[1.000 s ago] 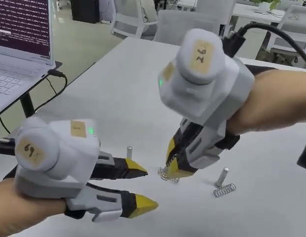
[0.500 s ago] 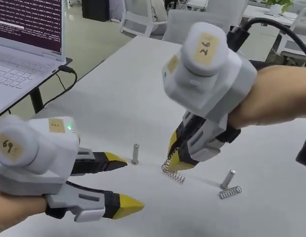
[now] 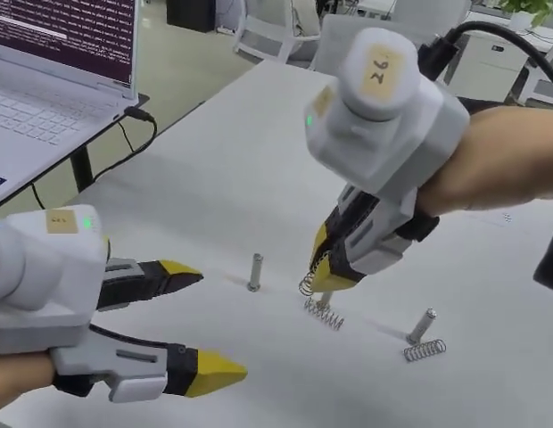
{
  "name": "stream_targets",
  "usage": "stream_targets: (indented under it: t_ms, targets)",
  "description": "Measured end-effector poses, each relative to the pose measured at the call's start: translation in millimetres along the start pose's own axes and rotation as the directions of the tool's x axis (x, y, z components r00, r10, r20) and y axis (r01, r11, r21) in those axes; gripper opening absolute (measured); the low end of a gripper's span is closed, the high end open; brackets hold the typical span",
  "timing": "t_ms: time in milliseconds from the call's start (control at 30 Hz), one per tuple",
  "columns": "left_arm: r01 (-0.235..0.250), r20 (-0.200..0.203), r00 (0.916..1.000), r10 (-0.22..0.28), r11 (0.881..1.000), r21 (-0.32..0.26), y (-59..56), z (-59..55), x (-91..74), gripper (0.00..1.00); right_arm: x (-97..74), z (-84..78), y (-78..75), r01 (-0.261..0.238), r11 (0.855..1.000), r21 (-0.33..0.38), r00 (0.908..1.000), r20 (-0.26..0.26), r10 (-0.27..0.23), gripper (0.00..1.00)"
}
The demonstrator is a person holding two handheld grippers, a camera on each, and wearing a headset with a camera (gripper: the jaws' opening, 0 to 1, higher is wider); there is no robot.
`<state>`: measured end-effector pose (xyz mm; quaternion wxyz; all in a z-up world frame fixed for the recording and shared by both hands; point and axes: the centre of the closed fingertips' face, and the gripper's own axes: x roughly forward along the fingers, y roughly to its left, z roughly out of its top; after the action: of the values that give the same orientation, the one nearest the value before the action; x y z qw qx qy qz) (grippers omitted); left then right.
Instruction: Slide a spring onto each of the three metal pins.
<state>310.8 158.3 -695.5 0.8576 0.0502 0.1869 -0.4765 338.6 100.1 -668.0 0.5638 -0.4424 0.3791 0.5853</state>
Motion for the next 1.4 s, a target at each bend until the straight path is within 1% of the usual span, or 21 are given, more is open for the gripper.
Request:
stream_targets:
  t_ms: [133,200,300,400,500,633,733,867,933,1167,1300,1400]
  targets:
    - [-0.01,0.002,0.9999,0.01,1.0,-0.001,0.9,-2.0,-1.9,0.68,1.5,1.4,-8.6,0.0,1.0,-0.003,1.0,-0.01,0.0,0.08]
    - [-0.017,-0.006,0.9998,0.017,1.0,0.008,1.5,-4.3,-2.5,0.68,1.7,3.8,-14.4,0.004,1.0,-0.001,1.0,-0.007,-0.004,0.08]
    - [-0.019,-0.007,0.9998,0.019,1.0,0.009,0.7,-4.8,-3.0,0.68,3.9,6.9,-21.6,0.01,1.0,0.002,0.9999,-0.002,-0.01,0.08]
    - [-0.019,-0.005,0.9998,0.019,1.0,0.012,-0.8,-4.0,-3.2,0.68,9.2,8.6,-34.4,0.031,0.999,0.007,0.9995,-0.008,-0.031,0.08]
    - [-0.018,-0.005,0.9998,0.018,1.0,0.018,-2.2,-2.7,-3.3,0.68,14.1,11.6,-44.9,0.038,0.999,0.014,0.9993,-0.004,-0.038,0.08]
    - [-0.017,-0.005,0.9998,0.017,1.0,0.022,-2.4,-2.3,-3.7,0.68,21.2,15.8,-54.3,0.037,0.999,0.015,0.9993,-0.001,-0.037,0.08]
    - [-0.018,-0.005,0.9998,0.018,1.0,0.021,-2.2,-2.7,-4.0,0.69,26.9,17.8,-60.6,0.04,0.999,0.012,0.9991,-0.01,-0.04,0.08]
    - [-0.021,-0.01,0.9997,0.021,1.0,0.021,-1.8,-4.5,-4.3,0.69,32.5,22.9,-64.0,0.03,0.999,0.014,0.9995,-0.01,-0.03,0.08]
    - [-0.023,-0.009,0.9997,0.023,1.0,0.019,-1.5,-4.5,-4.3,0.69,37.2,24.1,-69.6,0.024,1.0,0.011,0.9995,-0.018,-0.024,0.08]
    - [-0.035,-0.002,0.9994,0.035,0.999,0.022,1.7,-4.4,-4.6,0.7,49.1,23.5,-74.7,0.016,1.0,0.0,0.9984,-0.054,-0.016,0.08]
    - [-0.037,0.007,0.9993,0.037,0.999,0.03,2.6,-4.8,-4.6,0.71,55.0,24.1,-76.4,-0.002,1.0,0.005,0.9984,-0.057,0.002,0.08]
    - [-0.035,0.005,0.9994,0.034,0.999,0.027,3.0,-6.5,-4.1,0.72,57.4,23.6,-78.1,-0.005,1.0,0.008,0.9982,-0.06,0.005,0.08]
